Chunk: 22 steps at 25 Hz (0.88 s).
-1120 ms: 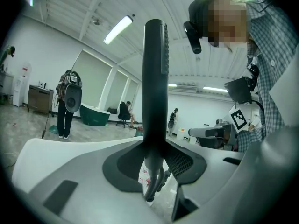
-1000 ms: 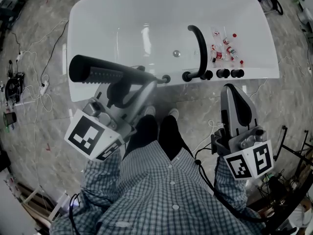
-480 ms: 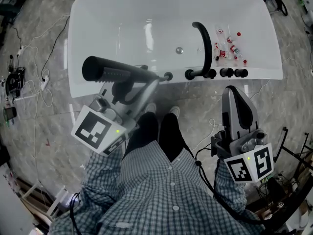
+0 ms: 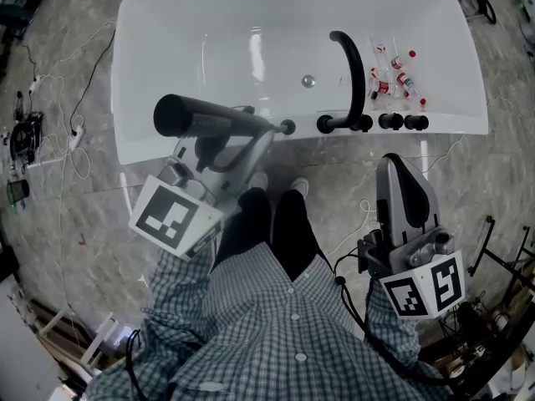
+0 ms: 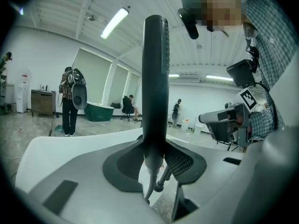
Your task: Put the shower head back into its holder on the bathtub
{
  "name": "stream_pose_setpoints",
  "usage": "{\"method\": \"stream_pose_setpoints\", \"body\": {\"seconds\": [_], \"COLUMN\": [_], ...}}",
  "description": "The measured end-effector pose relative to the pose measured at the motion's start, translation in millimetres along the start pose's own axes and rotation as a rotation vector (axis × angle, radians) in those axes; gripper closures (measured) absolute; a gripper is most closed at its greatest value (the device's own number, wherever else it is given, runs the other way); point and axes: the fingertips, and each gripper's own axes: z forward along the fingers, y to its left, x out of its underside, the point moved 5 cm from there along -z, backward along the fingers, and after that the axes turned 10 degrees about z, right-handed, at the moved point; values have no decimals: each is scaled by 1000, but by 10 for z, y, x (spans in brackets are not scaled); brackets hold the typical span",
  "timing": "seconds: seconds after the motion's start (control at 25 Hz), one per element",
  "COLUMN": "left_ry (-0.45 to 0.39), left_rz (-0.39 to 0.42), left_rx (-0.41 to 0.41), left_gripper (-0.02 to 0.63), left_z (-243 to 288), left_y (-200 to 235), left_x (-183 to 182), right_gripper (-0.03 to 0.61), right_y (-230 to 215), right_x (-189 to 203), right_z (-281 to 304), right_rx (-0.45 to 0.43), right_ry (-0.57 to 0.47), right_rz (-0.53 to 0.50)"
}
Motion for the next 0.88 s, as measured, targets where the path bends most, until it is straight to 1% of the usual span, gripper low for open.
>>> {"method": "stream_pose_setpoints", "body": {"seconds": [0.4, 0.64, 0.88], "left_ry": [52, 83, 75], "left_rz": [10, 3, -8], "left_rx": [-1, 0, 2], "left_gripper": [472, 472, 473], "left_z": [200, 220, 275], "left_y": [-27, -28, -3], "left_x": [271, 431, 579], "right_gripper": [563, 563, 563], "right_y": [-200, -234, -246], "right_x": [84, 187, 300], "right_z": [23, 3, 26], "right_rx": [12, 21, 17], "right_ry": [8, 21, 23], "right_rz": [19, 47, 96]}}
